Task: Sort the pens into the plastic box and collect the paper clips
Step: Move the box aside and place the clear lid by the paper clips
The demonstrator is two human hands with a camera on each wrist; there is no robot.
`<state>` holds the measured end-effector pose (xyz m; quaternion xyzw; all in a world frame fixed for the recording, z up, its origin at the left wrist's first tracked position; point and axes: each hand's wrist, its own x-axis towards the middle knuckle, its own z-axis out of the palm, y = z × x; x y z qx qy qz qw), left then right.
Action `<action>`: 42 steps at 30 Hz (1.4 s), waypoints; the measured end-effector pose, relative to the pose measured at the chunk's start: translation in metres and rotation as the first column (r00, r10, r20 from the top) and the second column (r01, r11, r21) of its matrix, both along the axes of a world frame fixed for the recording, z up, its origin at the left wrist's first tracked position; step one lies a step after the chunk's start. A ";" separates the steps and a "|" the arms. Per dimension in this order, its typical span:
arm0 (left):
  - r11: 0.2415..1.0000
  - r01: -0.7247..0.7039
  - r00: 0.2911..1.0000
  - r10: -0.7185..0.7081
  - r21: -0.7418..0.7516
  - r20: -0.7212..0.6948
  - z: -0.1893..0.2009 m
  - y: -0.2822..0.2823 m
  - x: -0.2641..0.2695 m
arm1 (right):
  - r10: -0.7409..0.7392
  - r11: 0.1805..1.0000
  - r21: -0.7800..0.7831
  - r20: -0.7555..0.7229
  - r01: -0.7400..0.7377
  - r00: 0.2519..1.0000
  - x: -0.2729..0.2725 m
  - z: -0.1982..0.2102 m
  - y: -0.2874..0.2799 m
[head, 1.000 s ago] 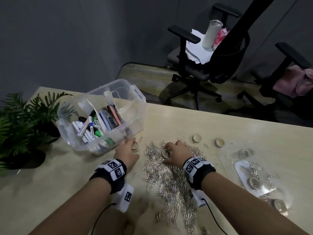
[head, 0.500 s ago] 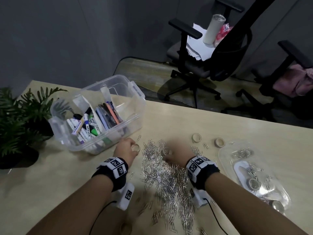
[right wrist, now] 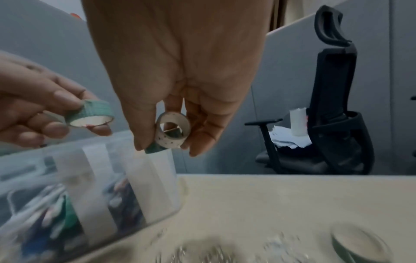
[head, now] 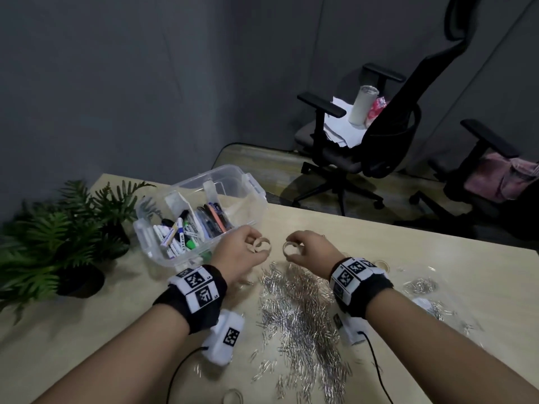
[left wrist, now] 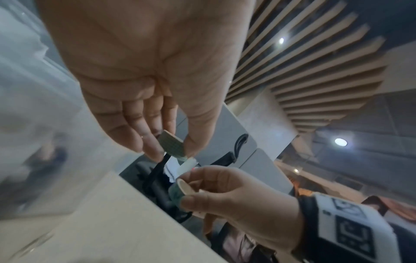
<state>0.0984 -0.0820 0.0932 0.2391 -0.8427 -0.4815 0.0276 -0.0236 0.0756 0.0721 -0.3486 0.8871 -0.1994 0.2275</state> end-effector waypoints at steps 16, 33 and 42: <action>0.973 -0.227 0.973 0.224 -0.037 -0.062 0.038 -0.115 -0.052 | -0.035 0.977 -0.213 -0.098 0.013 0.995 -0.031 0.045 -0.108; 0.970 -0.239 0.968 0.242 0.052 -0.068 0.014 -0.149 -0.056 | -0.148 0.973 -0.197 -0.112 0.124 0.983 -0.044 0.033 -0.188; 0.977 -0.146 0.986 0.156 0.154 -0.058 0.026 -0.096 -0.054 | -0.267 0.937 -0.264 -0.124 0.228 0.956 -0.037 0.022 -0.090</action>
